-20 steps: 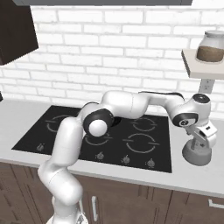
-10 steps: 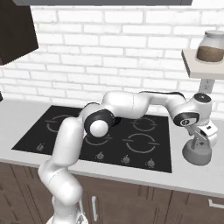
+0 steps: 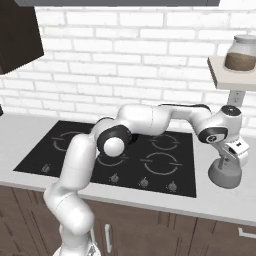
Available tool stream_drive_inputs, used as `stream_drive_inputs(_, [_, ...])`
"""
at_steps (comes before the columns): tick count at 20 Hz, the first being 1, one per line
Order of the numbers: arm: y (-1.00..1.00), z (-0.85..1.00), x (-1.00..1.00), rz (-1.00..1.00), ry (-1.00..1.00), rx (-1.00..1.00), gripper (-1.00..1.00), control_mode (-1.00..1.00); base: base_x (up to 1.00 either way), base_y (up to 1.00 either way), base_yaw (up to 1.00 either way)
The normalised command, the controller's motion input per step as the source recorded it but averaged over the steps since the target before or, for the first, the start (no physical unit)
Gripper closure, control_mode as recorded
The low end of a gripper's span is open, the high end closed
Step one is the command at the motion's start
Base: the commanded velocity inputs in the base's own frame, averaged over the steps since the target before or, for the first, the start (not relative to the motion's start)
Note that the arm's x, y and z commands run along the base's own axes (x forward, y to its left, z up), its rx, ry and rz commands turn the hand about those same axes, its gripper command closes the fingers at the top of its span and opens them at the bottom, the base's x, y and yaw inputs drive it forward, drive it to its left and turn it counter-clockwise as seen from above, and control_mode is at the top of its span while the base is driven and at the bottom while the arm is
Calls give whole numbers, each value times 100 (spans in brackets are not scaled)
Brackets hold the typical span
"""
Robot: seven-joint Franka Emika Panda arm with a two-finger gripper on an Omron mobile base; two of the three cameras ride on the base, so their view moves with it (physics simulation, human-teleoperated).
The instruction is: Pick the kettle from the counter and place it on a stove burner. Then turn the burner on.
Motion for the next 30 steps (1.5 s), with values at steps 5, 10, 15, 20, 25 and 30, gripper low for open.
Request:
stream_drive_inputs(5, [1, 18, 0, 0, -5, 0, 100, -100, 0, 0, 0])
stream_drive_inputs(10, [11, 27, -6, 3, -9, -1, 100, -100, 0, 0, 0])
stream_drive_inputs(15, [32, 13, -1, 1, -2, -3, 100, -100, 0, 0, 0])
stream_drive_inputs(20, [56, 7, 0, 2, 0, -7, 100, -100, 0, 0, 0])
stream_drive_inputs(25, [70, 1, 0, 0, 0, -10, 100, -100, 0, 0, 0])
stream_drive_inputs(30, [77, 0, 0, 0, 0, -11, 100, -100, 0, 0, 0])
